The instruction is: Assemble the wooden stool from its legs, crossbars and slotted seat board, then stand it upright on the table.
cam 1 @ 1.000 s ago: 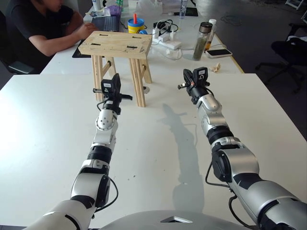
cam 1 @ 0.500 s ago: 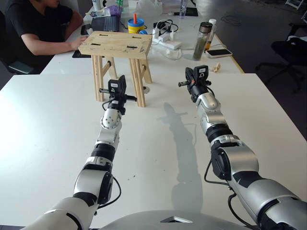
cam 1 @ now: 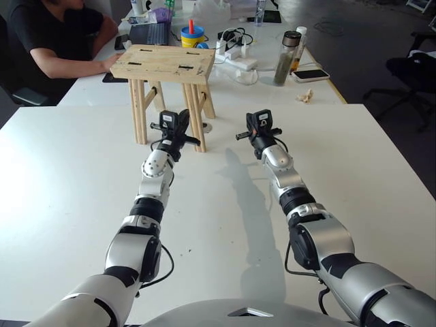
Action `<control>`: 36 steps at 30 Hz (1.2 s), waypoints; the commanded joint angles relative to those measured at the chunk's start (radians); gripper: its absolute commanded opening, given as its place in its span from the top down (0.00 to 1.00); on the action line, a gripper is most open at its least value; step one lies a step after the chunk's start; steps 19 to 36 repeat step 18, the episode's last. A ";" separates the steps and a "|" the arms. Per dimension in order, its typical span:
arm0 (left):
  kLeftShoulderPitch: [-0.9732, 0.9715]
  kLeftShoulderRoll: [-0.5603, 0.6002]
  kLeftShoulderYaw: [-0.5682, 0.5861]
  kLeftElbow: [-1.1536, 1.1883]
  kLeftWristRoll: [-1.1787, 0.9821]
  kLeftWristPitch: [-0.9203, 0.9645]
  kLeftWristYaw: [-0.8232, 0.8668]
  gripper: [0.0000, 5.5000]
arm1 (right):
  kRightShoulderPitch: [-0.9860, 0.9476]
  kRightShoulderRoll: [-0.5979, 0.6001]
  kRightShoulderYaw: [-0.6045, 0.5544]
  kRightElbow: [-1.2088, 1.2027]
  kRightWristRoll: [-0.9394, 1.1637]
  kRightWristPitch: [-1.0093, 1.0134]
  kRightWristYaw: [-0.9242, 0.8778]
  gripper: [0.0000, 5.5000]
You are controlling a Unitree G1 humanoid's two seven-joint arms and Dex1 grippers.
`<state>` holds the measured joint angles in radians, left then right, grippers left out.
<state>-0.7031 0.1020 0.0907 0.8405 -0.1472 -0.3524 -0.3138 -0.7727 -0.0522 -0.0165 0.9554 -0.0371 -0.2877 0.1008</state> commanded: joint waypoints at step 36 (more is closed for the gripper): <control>0.067 -0.014 0.005 -0.030 0.031 -0.015 0.039 1.00 | 0.018 -0.052 -0.030 -0.053 0.042 0.073 0.082 1.00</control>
